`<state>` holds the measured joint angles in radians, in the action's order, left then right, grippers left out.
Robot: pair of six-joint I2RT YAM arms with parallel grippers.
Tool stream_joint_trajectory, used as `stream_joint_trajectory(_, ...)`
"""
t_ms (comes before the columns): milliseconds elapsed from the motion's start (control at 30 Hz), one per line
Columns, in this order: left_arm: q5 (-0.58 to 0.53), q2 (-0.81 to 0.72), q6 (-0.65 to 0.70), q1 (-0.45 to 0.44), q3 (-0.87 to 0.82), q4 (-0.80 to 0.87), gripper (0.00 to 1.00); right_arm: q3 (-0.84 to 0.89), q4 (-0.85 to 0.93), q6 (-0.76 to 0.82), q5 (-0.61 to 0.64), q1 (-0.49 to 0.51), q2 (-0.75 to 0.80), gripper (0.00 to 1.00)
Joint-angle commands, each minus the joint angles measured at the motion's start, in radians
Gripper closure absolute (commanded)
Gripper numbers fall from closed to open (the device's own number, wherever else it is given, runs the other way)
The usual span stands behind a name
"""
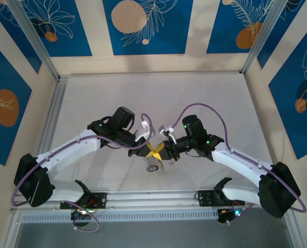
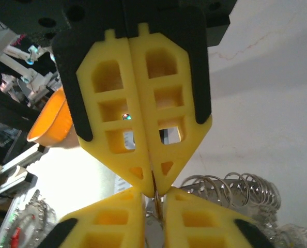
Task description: Put the keys on the keyring
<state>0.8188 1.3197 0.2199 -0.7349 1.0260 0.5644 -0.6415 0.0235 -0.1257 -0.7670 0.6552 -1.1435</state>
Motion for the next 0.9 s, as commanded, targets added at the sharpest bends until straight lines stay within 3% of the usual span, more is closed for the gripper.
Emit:
stream_joint_trajectory(0, 0.051, 0.001, 0.018, 0.002, 0.034, -0.015, 1.0, -0.027, 0.005, 0.023, -0.02, 0.011, 0.003, 0.97)
stream_joint_trajectory(333, 0.095, -0.043, -0.066, 0.007, -0.004, -0.109, 0.99, 0.038, -0.103, -0.032, 0.031, 0.021, 0.1, 1.0)
stream_joint_trajectory(500, 0.117, -0.104, -0.148, 0.017, -0.053, -0.192, 0.67, 0.083, -0.189, -0.087, 0.065, 0.021, 0.161, 1.0)
stream_joint_trajectory(867, 0.134, -0.252, -0.309, 0.06, -0.186, -0.371, 0.64, 0.147, -0.32, -0.156, 0.113, 0.017, 0.205, 1.0)
